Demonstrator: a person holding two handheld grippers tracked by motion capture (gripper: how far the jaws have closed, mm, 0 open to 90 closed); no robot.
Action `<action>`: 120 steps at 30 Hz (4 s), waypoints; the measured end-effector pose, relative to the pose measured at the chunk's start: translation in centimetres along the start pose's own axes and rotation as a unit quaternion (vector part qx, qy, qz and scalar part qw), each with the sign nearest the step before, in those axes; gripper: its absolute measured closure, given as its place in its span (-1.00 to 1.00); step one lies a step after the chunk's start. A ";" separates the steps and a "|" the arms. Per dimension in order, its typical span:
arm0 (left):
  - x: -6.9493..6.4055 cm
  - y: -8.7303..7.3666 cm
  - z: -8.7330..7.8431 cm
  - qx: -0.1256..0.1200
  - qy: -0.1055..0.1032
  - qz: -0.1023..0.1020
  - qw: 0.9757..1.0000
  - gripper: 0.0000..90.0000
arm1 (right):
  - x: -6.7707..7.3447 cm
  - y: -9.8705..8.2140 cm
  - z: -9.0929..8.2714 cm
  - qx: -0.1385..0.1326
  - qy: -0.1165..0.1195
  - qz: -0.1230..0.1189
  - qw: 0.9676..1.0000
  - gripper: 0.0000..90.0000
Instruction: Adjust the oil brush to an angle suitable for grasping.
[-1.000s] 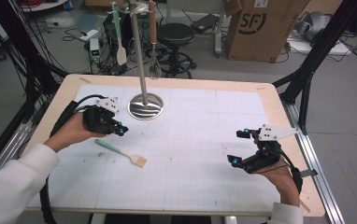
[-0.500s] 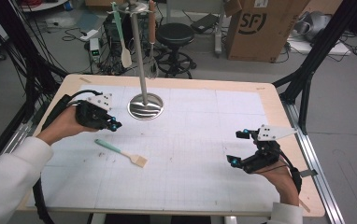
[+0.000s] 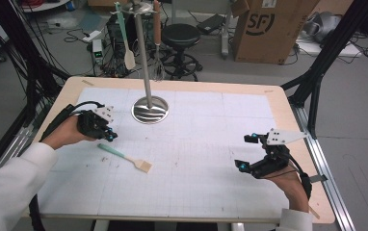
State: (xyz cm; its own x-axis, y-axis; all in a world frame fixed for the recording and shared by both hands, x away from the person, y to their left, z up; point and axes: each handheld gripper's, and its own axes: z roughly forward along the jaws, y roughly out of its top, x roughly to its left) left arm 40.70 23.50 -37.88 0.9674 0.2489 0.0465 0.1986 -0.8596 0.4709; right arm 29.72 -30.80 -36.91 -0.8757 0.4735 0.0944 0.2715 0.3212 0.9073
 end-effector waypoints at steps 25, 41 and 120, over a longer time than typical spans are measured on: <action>0.6 -2.7 2.1 0.041 0.004 -0.024 0.999 1.00 | -0.1 -0.2 0.3 0.008 0.001 0.004 1.000 -1.00; -1.3 -4.6 1.0 0.054 -0.004 -0.022 0.998 1.00 | 0.0 -0.2 0.6 0.014 0.003 0.002 1.000 -1.00; -4.2 -1.9 1.7 0.160 -0.044 0.055 0.985 0.26 | 0.2 0.0 0.9 0.013 0.010 -0.003 1.000 -1.00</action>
State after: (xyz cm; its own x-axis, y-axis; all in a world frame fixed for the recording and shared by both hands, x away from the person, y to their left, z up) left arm 36.57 23.35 -40.52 0.9930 0.1180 -0.0011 0.1165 -0.9793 0.1657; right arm 29.91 -29.99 -37.25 -0.8852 0.4550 0.0964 0.2755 0.3461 0.8968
